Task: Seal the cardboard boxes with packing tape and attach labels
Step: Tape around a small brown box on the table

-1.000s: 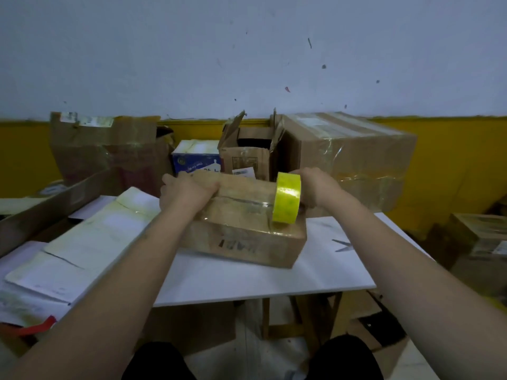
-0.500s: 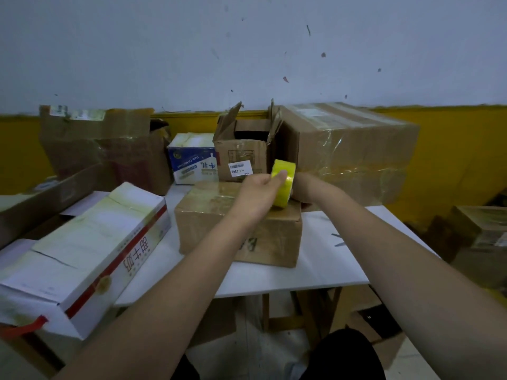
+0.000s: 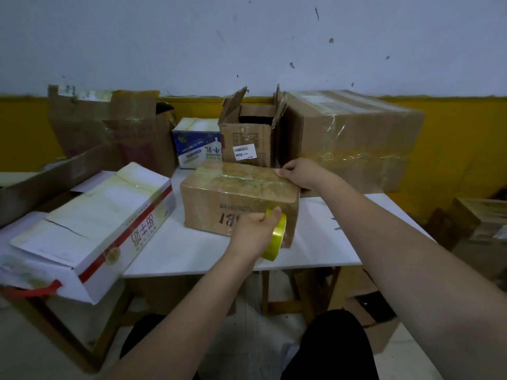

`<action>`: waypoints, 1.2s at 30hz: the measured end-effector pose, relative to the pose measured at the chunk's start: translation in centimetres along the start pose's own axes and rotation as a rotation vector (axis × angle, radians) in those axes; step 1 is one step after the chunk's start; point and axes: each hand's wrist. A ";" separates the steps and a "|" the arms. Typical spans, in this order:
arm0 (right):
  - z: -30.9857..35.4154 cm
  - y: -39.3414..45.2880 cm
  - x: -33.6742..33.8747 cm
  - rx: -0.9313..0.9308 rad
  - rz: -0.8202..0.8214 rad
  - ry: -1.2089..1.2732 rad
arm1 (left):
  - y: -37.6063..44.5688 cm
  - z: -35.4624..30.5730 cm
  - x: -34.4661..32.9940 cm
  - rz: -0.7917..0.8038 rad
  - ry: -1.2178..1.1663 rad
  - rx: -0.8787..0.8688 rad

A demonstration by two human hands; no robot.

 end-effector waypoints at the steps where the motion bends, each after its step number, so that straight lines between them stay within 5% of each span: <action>1: 0.0 -0.1 -0.1 0.003 -0.004 -0.008 | 0.5 -0.1 -0.2 -0.008 -0.003 0.004; 6: -0.2 -2.0 0.0 0.157 -0.095 -0.226 | 1.4 -0.1 0.3 -0.036 0.054 0.009; 9: -0.9 -4.5 -1.3 0.345 -0.037 -0.253 | 1.6 1.2 2.3 -0.085 0.218 -0.144; 13: -4.0 -4.7 -4.0 0.530 -0.130 -0.199 | 2.8 1.1 6.1 -0.503 0.206 -0.427; 16: -4.0 -4.2 -3.7 0.562 -0.174 -0.169 | 6.6 0.5 9.1 -0.697 0.222 -0.241; 18: -3.4 -4.3 -3.5 0.558 -0.177 -0.177 | 8.9 0.4 10.1 -0.527 0.128 -0.079; 20: -3.2 -4.4 -3.2 0.552 -0.176 -0.170 | 10.0 0.5 10.3 -0.422 0.061 -0.101; 27: -1.0 -3.2 2.3 0.285 -0.211 0.354 | 8.5 -4.5 12.1 -0.844 0.502 -0.383; 34: 0.5 0.0 3.8 0.081 -0.068 0.192 | 10.0 -8.4 10.9 -0.704 0.955 0.078; 36: 0.2 1.2 2.6 0.104 -0.121 0.133 | 10.6 -7.5 9.9 -0.761 1.071 -0.102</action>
Point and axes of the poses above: each hand's wrist, its own y-axis towards the middle knuckle, its own x-axis out of the back of the hand, z = x × y, and after that the axes turned 12 degrees about x, right-handed
